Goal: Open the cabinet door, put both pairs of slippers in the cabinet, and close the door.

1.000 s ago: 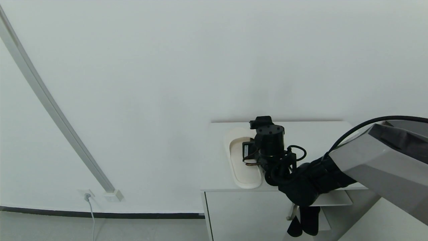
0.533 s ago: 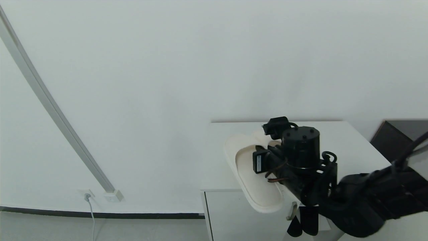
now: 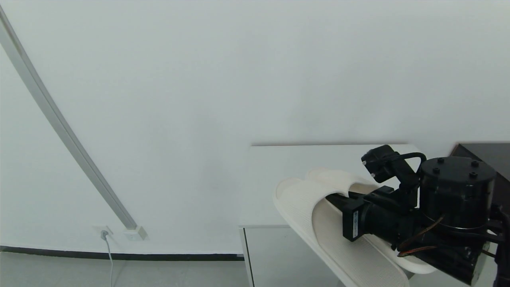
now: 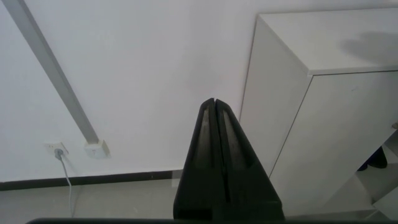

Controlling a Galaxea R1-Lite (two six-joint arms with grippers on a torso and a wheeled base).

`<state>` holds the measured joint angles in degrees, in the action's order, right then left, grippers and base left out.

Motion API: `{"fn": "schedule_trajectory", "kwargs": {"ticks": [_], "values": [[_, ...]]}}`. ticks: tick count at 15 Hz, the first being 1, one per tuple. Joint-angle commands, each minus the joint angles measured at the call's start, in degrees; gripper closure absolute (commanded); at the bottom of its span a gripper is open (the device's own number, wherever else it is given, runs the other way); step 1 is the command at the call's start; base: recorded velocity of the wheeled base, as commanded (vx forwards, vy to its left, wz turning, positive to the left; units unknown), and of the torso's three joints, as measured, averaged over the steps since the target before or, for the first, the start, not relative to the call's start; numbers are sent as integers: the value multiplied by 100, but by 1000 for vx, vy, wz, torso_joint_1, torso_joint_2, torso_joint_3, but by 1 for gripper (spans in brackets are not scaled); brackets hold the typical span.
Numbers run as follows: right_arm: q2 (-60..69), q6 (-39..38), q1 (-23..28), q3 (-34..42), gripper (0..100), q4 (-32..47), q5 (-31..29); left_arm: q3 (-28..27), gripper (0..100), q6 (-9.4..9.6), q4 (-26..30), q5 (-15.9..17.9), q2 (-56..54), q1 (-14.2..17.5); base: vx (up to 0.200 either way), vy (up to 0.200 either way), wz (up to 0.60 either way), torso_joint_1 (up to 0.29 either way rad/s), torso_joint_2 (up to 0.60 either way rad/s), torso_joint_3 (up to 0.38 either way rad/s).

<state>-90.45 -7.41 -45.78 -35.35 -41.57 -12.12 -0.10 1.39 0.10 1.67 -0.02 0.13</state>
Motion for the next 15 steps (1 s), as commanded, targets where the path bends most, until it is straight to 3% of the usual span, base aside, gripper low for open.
{"fn": "schedule_trajectory", "kwargs": {"ticks": [1, 5, 15], "values": [[151, 3, 7, 11, 100, 17, -10, 1, 100, -7, -1, 0, 2, 4, 0, 0, 0, 0, 0, 0], [54, 12, -2, 2, 100, 26, -19, 1, 100, -7, -1, 0, 2, 4, 0, 0, 0, 0, 0, 0], [-130, 29, -2, 28, 100, 9, -28, 1, 100, -25, -1, 0, 2, 4, -200, 0, 0, 2, 4, 2]]}}
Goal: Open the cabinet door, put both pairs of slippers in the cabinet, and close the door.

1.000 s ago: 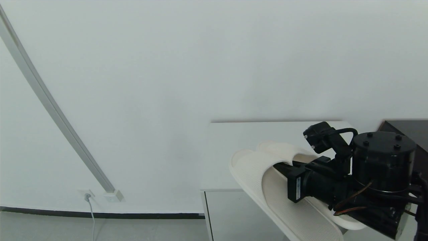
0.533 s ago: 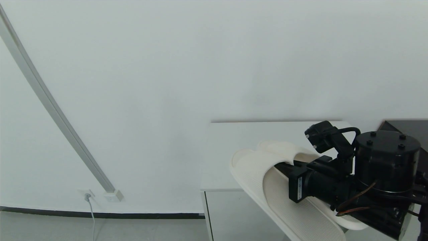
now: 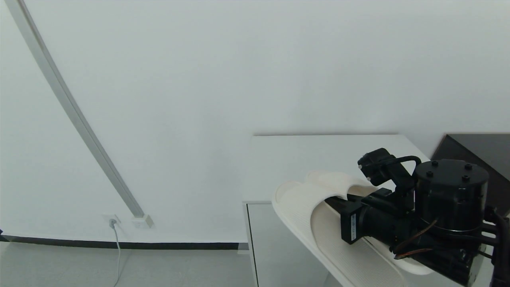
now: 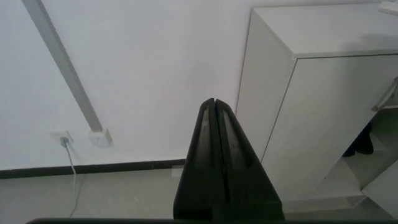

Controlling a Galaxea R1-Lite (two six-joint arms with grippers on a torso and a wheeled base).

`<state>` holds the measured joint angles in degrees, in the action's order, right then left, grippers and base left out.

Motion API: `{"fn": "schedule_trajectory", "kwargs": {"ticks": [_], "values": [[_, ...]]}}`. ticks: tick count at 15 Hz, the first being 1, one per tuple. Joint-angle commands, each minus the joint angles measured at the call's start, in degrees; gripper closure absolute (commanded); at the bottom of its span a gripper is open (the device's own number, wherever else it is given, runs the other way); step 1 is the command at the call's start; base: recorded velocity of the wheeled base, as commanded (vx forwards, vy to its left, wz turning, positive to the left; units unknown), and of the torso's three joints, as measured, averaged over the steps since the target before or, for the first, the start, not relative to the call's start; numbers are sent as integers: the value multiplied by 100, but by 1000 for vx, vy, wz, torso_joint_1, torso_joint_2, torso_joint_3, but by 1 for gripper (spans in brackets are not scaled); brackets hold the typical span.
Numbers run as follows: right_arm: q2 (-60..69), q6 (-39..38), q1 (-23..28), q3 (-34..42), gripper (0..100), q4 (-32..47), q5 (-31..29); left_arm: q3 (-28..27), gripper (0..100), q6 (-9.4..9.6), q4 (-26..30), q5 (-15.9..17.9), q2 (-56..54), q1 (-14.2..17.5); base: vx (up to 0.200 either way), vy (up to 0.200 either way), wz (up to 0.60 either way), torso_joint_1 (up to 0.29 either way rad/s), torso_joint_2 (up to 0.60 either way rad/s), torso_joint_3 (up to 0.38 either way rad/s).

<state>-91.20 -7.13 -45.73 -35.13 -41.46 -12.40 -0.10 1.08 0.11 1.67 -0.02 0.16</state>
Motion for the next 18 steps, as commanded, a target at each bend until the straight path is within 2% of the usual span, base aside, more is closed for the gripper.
{"fn": "schedule_trajectory", "kwargs": {"ticks": [1, 4, 16, 18], "values": [[-65, 1, -6, 6, 100, -2, 1, 1, 100, 6, -2, 0, 2, 2, -200, 0, 0, 7, -2, 2], [-74, 1, -6, 15, 100, -2, 1, 1, 100, -3, -2, -9, 2, 2, -200, 0, 0, 1, 2, 4], [-161, 10, -77, 86, 100, -2, -8, 1, 100, -29, -2, -9, 2, 2, 0, 0, 0, 0, 0, 0], [-153, 10, -77, 103, 100, -2, -8, 1, 100, -29, -2, -9, 2, 2, 0, -200, 0, 2, -2, 2]]}}
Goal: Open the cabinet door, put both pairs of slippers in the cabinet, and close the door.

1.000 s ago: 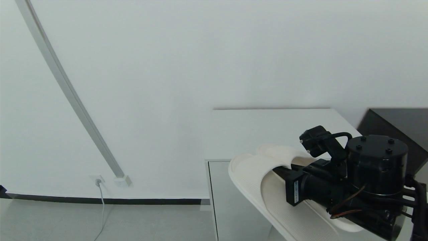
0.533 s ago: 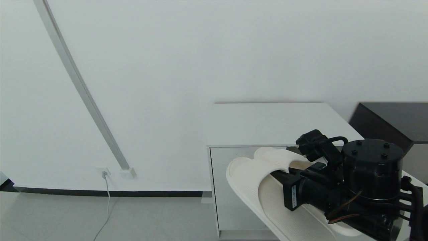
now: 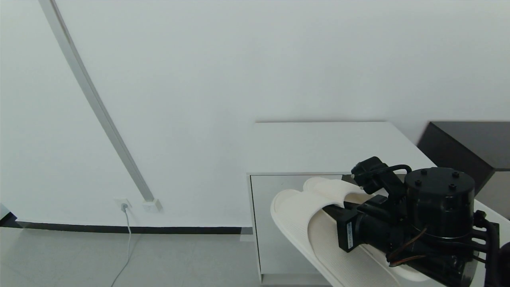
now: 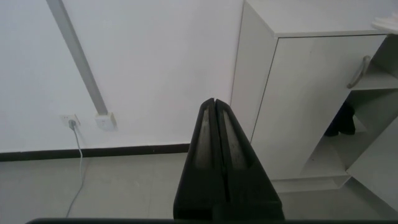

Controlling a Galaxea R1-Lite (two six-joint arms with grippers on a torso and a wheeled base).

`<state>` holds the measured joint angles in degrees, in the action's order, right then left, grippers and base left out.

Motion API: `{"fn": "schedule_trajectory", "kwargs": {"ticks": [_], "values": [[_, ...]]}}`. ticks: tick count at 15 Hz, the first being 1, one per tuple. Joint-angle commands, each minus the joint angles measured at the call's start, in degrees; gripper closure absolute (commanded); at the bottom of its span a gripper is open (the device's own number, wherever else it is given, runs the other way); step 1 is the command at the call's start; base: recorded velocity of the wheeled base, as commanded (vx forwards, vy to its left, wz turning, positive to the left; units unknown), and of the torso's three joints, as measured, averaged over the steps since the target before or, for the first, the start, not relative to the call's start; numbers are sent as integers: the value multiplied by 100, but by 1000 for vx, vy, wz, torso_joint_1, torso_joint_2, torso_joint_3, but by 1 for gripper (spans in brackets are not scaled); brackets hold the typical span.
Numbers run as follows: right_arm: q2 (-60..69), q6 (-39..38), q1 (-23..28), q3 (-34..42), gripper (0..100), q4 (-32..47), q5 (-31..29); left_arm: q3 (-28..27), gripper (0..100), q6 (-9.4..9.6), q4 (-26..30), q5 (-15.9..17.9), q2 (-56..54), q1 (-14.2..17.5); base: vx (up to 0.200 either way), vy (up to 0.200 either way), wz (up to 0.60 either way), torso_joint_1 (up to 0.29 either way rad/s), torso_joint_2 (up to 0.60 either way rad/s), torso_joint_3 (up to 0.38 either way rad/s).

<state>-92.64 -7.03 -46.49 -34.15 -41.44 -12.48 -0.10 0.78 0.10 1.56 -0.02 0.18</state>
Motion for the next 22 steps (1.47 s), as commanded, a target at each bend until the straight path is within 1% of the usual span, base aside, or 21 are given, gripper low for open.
{"fn": "schedule_trajectory", "kwargs": {"ticks": [1, 3, 6, 19, 22], "values": [[9, 0, 0, 31, 100, -5, 0, 1, 100, 1, -1, 2, 2, -1, 0, -200, 0, 7, 2, 2], [44, 0, -26, 40, 100, -5, 0, 1, 100, -8, -1, 2, 2, -1, 0, -200, 0, -20, 2, 2], [141, 0, -141, 40, 100, 13, -158, 1, 100, -8, -1, 2, 2, -1, 0, -200, 0, 6, 6, 4], [88, -26, -255, 48, 100, -14, -167, 1, 100, -8, -1, 2, 2, -1, 0, -200, 0, 4, 3, 2], [88, -44, -246, 57, 100, -5, -202, 1, 100, -8, -1, 2, 2, -1, 0, 0, 0, 0, 0, 0]]}}
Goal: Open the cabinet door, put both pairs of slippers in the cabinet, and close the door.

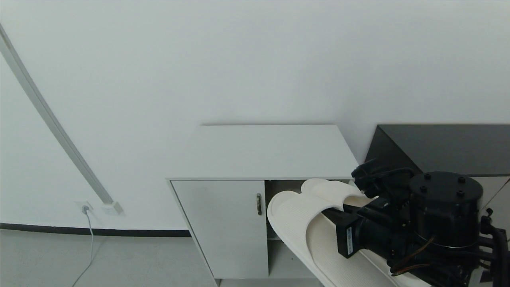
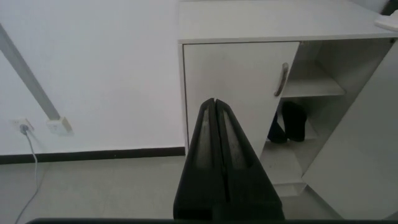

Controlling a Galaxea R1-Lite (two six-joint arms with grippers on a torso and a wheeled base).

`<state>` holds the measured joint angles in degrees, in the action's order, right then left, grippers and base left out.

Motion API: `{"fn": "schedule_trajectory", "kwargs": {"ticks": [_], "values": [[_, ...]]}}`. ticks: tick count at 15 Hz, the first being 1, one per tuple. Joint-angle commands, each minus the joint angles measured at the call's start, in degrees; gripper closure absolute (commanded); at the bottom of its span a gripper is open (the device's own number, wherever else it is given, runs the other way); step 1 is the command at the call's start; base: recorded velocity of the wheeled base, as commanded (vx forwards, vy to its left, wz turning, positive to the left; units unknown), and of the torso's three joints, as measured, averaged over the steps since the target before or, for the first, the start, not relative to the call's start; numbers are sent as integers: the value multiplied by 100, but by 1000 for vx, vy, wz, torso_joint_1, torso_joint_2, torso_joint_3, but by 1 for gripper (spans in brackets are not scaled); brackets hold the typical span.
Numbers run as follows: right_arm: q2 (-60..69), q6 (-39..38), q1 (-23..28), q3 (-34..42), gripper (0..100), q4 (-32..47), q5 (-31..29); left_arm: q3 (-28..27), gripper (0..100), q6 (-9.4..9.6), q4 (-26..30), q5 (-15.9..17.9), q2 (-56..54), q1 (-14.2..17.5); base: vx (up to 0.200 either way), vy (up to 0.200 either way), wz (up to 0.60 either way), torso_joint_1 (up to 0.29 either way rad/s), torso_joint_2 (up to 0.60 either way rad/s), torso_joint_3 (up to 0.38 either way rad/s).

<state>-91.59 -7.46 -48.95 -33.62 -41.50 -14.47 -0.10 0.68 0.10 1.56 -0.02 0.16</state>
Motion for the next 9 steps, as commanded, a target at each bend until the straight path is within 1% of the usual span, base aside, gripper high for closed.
{"fn": "schedule_trajectory", "kwargs": {"ticks": [1, 9], "values": [[-17, -1, -1, 5, 100, 1, -3, 1, 100, 2, -1, 2, 2, 2, 0, 0, 0, 0, 0, 0], [1, 25, -10, -4, 100, -8, -21, 1, 100, 2, -1, -7, 2, 2, 0, 0, 0, 0, 0, 0]]}}
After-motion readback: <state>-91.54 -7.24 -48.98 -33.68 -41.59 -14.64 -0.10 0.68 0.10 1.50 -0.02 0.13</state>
